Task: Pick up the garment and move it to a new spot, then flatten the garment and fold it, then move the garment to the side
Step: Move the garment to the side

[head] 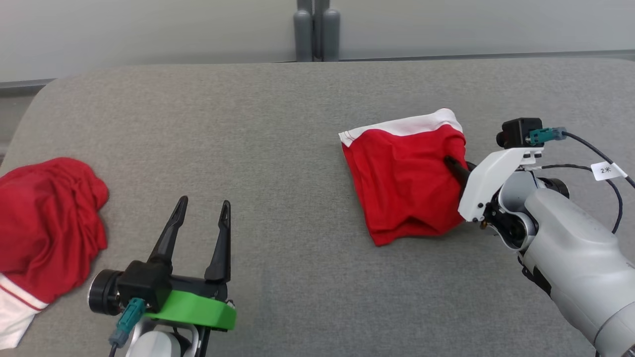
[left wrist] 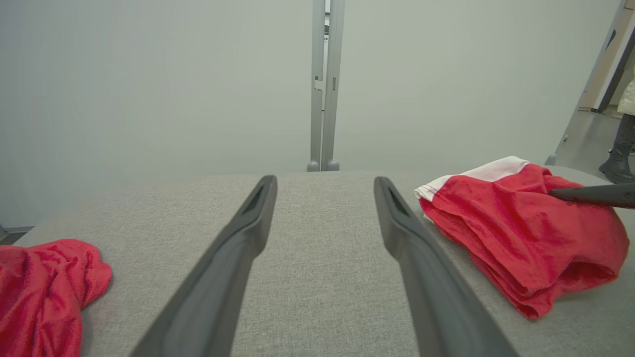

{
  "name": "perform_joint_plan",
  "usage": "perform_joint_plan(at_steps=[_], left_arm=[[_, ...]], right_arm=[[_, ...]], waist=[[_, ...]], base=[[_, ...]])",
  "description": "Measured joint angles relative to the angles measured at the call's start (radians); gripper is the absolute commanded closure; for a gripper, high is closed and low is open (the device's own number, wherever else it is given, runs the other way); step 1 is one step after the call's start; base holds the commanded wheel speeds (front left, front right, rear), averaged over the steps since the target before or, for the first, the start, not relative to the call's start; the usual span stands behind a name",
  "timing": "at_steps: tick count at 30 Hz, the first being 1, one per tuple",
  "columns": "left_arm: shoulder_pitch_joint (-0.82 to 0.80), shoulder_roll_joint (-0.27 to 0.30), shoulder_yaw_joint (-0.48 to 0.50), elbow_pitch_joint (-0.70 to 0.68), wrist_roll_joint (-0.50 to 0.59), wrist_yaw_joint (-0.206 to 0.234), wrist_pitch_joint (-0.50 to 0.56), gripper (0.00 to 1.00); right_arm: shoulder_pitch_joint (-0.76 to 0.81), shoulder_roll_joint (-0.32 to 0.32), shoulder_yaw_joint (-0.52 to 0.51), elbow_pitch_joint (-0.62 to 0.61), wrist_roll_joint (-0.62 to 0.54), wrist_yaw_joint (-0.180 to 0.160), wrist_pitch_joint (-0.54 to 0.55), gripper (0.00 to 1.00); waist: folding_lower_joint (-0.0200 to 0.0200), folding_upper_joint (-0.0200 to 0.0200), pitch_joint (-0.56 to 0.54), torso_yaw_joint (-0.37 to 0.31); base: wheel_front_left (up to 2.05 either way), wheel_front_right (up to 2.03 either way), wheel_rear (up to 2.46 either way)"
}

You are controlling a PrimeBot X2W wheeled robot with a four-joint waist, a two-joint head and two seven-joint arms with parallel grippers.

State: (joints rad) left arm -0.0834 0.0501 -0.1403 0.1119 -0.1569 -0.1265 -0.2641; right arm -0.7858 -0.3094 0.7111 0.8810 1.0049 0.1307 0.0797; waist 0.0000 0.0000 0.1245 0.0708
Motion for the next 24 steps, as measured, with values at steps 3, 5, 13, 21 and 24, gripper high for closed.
perform_joint_plan(at_steps=[3, 5, 13, 21, 24], left_arm=[[-0.018, 0.002, -0.025, -0.005, -0.001, -0.001, 0.000, 0.00], [-0.033, 0.007, -0.049, -0.003, -0.002, -0.001, 0.000, 0.00], [-0.092, 0.043, -0.140, 0.008, -0.021, -0.002, 0.000, 0.00], [-0.155, 0.088, -0.214, 0.026, -0.036, -0.004, 0.000, 0.00], [-0.181, 0.104, -0.233, 0.032, -0.040, -0.004, 0.000, 0.00]], right_arm=[[-0.006, -0.015, 0.041, -0.026, 0.018, 0.000, -0.016, 1.00], [-0.016, -0.025, 0.063, -0.036, 0.027, 0.000, -0.032, 1.00], [-0.054, -0.056, 0.151, -0.065, 0.075, 0.000, -0.101, 1.00], [-0.144, -0.105, 0.242, -0.084, 0.117, 0.000, -0.176, 1.00], [-0.191, -0.138, 0.275, -0.096, 0.141, 0.000, -0.198, 1.00]], waist=[[0.0000, 0.0000, 0.001, -0.053], [0.0000, 0.0000, 0.002, -0.090], [0.0000, 0.0000, 0.019, -0.247], [0.0000, 0.0000, 0.085, -0.343], [0.0000, 0.0000, 0.126, -0.356]], base=[[0.00, 0.00, 0.00], [0.00, 0.00, 0.00], [0.00, 0.00, 0.00], [0.00, 0.00, 0.00], [0.00, 0.00, 0.00]])
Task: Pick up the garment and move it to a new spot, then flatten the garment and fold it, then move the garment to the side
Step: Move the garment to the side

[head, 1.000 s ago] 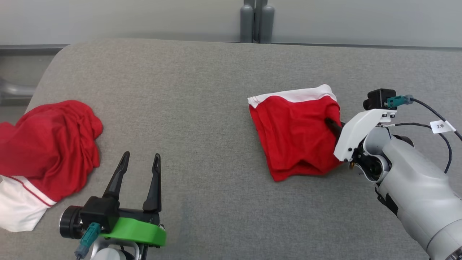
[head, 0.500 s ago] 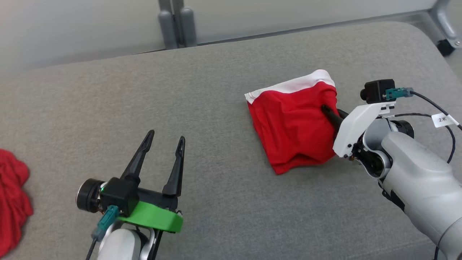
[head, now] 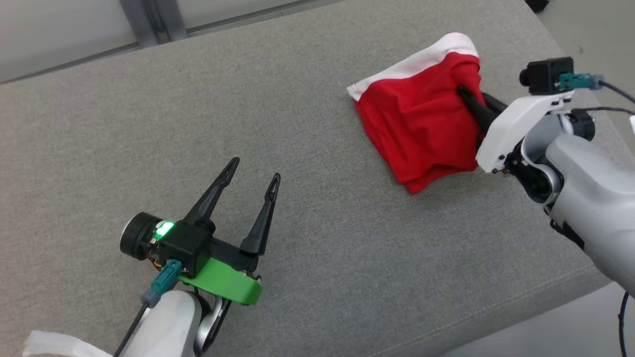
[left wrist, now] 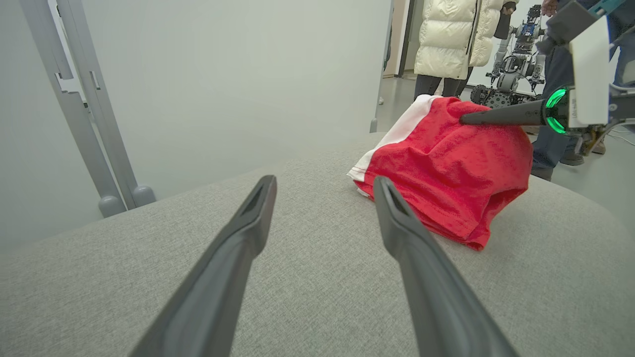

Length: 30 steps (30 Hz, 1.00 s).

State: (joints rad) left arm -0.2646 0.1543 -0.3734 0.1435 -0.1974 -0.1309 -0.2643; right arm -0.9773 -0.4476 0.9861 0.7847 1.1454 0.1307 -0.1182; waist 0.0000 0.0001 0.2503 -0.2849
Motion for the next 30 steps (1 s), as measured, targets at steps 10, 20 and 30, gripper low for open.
perform_joint_plan(at_steps=[10, 20, 30], left_arm=[[-0.081, 0.046, -0.019, 0.003, -0.006, -0.001, 0.000, 0.00], [-0.107, 0.063, -0.017, 0.000, -0.006, 0.000, 0.000, 0.00], [-0.090, 0.050, 0.008, -0.014, -0.017, 0.008, 0.000, 0.00]], right_arm=[[-0.127, -0.156, 0.063, 0.069, 0.069, 0.000, -0.026, 1.00], [-0.171, -0.202, 0.117, 0.251, 0.064, 0.001, -0.060, 0.87], [-0.187, -0.195, 0.110, 0.379, 0.018, 0.001, -0.139, 0.00]], waist=[[0.0000, 0.0000, 0.163, 0.018], [0.0001, 0.0000, 0.282, 0.067], [0.0001, 0.0000, 0.241, 0.109]], base=[[0.00, 0.00, 0.00], [0.00, 0.00, 0.00], [0.00, 0.00, 0.00]])
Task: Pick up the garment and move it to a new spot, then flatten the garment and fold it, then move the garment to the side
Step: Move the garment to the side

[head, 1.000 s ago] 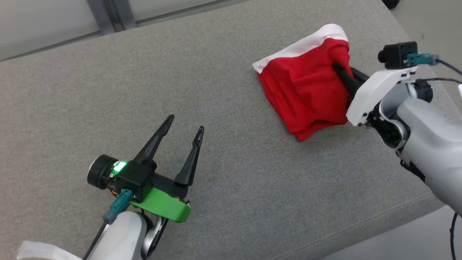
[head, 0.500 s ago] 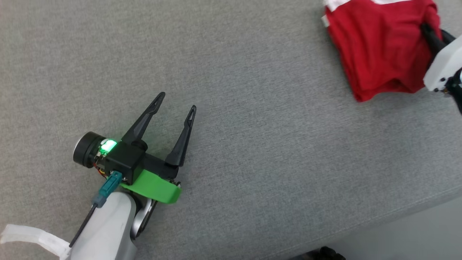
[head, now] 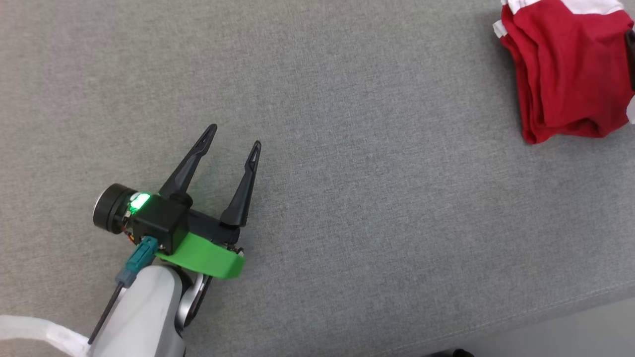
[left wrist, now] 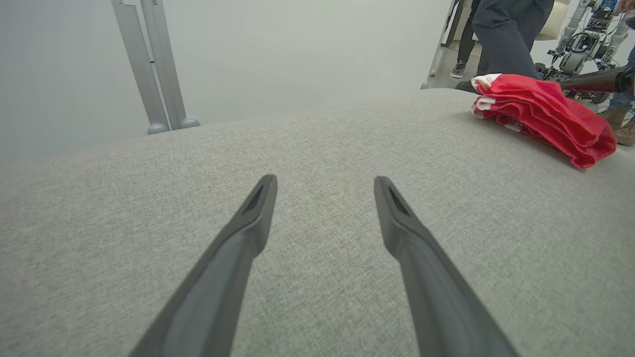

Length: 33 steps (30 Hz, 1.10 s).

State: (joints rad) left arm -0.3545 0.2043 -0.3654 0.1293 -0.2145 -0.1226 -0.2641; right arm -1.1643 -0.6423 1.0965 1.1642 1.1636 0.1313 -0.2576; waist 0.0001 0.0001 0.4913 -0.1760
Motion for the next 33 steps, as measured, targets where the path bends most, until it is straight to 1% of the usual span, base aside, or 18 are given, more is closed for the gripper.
perform_joint_plan(at_steps=[3, 6, 8, 11, 15, 21, 26, 33], left_arm=[[0.028, -0.007, 0.023, -0.017, -0.012, 0.008, 0.000, 0.00], [0.056, -0.009, 0.059, -0.037, -0.015, 0.018, 0.000, 0.00], [0.084, -0.008, 0.088, -0.052, -0.019, 0.028, 0.000, 0.00], [0.118, -0.005, 0.130, -0.070, -0.023, 0.041, 0.000, 0.00], [0.165, -0.001, 0.178, -0.083, -0.033, 0.054, 0.000, 0.00], [0.235, -0.004, 0.238, -0.081, -0.052, 0.085, 0.000, 0.00], [0.293, -0.009, 0.265, -0.067, -0.059, 0.095, 0.000, 0.00], [0.357, -0.024, 0.306, -0.023, -0.081, 0.105, 0.000, 0.00]], right_arm=[[-0.003, -0.006, -0.055, -0.041, -0.029, 0.000, -0.004, 0.00], [0.004, -0.022, -0.152, -0.120, -0.091, 0.000, -0.004, 0.00], [0.044, -0.030, -0.233, -0.186, -0.141, 0.000, -0.005, 0.00], [0.129, -0.021, -0.349, -0.285, -0.215, 0.000, -0.005, 0.00], [0.261, 0.018, -0.481, -0.425, -0.315, 0.000, -0.005, 0.00], [0.467, 0.091, -0.615, -0.594, -0.408, 0.000, -0.005, 0.00], [0.627, 0.145, -0.685, -0.687, -0.467, 0.000, -0.005, 0.00], [0.814, 0.210, -0.760, -0.777, -0.519, 0.000, -0.005, 0.00]], waist=[[0.0000, 0.0000, -0.037, 0.007], [0.0000, 0.0000, -0.079, 0.016], [0.0000, 0.0000, -0.111, 0.023], [0.0000, 0.0000, -0.159, 0.036], [-0.0001, 0.0000, -0.228, 0.054], [-0.0001, 0.0000, -0.328, 0.083], [-0.0001, 0.0000, -0.407, 0.109], [-0.0001, 0.0000, -0.486, 0.143]], base=[[0.00, 0.00, 0.00], [0.00, 0.00, 0.00], [0.00, 0.00, 0.00], [0.00, 0.00, 0.00], [0.00, 0.00, 0.00], [0.00, 0.00, 0.00], [0.00, 0.00, 0.00], [0.00, 0.00, 0.00]])
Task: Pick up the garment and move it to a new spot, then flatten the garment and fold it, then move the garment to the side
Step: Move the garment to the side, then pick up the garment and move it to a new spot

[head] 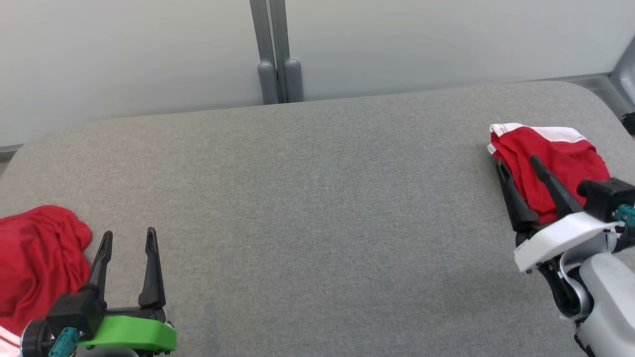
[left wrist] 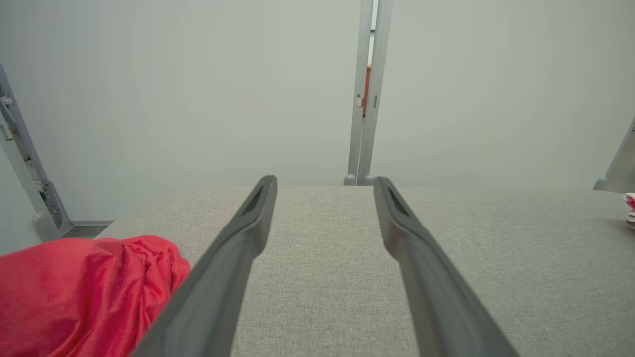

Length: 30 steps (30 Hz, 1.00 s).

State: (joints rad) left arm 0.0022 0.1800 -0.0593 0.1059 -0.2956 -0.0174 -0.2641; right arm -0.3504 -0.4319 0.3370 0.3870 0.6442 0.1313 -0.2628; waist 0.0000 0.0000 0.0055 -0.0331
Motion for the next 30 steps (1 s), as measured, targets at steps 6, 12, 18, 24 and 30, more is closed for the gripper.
perform_joint_plan(at_steps=[6, 12, 18, 24, 30], left_arm=[[0.019, -0.026, 0.012, 0.032, 0.002, -0.015, 0.000, 0.00], [0.019, -0.045, 0.019, 0.047, 0.016, -0.031, 0.000, 0.00], [0.018, -0.058, 0.025, 0.058, 0.036, -0.045, 0.000, 0.00], [0.016, -0.067, 0.046, 0.071, 0.052, -0.044, 0.000, 0.00], [0.016, -0.067, 0.068, 0.088, 0.059, -0.036, 0.000, 0.00]], right_arm=[[0.100, 0.047, -0.073, -0.032, -0.059, 0.000, 0.000, 0.00], [0.116, 0.071, -0.092, -0.042, -0.100, 0.000, 0.000, 0.00], [0.120, 0.080, -0.092, -0.044, -0.120, 0.000, 0.000, 0.00], [0.127, 0.107, -0.071, -0.044, -0.125, 0.000, 0.000, 0.00], [0.138, 0.143, -0.041, -0.044, -0.124, 0.000, 0.000, 0.00]], waist=[[0.0000, 0.0000, -0.030, 0.018], [0.0000, 0.0000, -0.030, 0.013], [0.0000, 0.0000, -0.032, 0.021], [0.0000, 0.0000, -0.034, 0.064], [0.0000, 0.0000, -0.037, 0.145]], base=[[0.00, 0.00, 0.00], [0.00, 0.00, 0.00], [0.00, 0.00, 0.00], [0.00, 0.00, 0.00], [0.00, 0.00, 0.00]])
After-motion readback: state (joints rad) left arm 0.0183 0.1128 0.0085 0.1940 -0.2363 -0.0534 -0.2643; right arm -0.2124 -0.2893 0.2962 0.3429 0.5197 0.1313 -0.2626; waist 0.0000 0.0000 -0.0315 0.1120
